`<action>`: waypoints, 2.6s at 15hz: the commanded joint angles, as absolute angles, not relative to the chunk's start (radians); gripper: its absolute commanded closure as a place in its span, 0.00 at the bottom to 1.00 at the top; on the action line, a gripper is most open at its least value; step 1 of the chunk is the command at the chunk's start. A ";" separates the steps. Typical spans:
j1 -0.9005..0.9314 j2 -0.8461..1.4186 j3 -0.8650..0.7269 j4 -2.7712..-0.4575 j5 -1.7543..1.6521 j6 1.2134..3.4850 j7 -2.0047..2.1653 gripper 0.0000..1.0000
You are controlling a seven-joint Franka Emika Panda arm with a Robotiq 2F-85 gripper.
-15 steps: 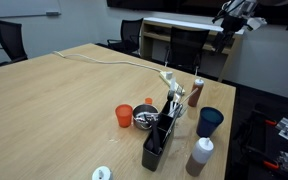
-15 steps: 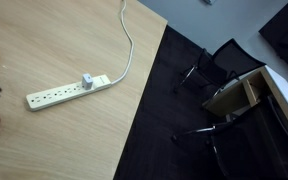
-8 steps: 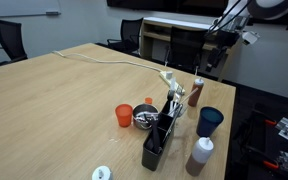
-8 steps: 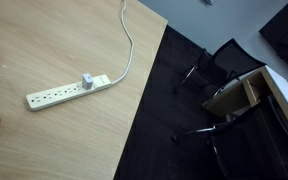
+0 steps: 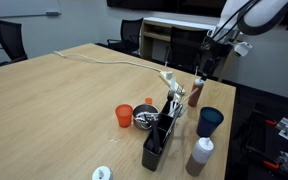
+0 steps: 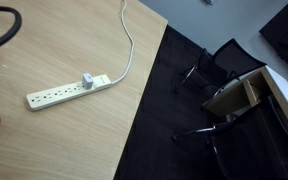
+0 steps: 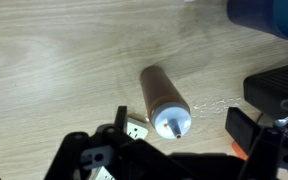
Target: Pick the sauce bottle and move it to the left on the table
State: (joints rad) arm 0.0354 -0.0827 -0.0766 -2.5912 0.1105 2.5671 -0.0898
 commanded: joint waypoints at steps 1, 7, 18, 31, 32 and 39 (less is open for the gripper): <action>0.018 -0.080 -0.059 -2.589 0.112 2.566 -0.089 0.00; 0.007 -0.064 -0.055 -2.578 0.042 2.579 -0.040 0.00; 0.013 0.098 -0.043 -2.491 -0.084 2.606 0.026 0.00; -0.021 0.189 -0.021 -2.446 0.101 2.611 -0.162 0.00; -0.021 0.190 -0.020 -2.446 0.106 2.612 -0.172 0.01; -0.025 0.187 -0.020 -2.447 0.106 2.620 -0.194 0.57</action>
State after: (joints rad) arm 0.0050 0.1739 -0.0435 -2.4541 0.0875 2.6044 -0.1593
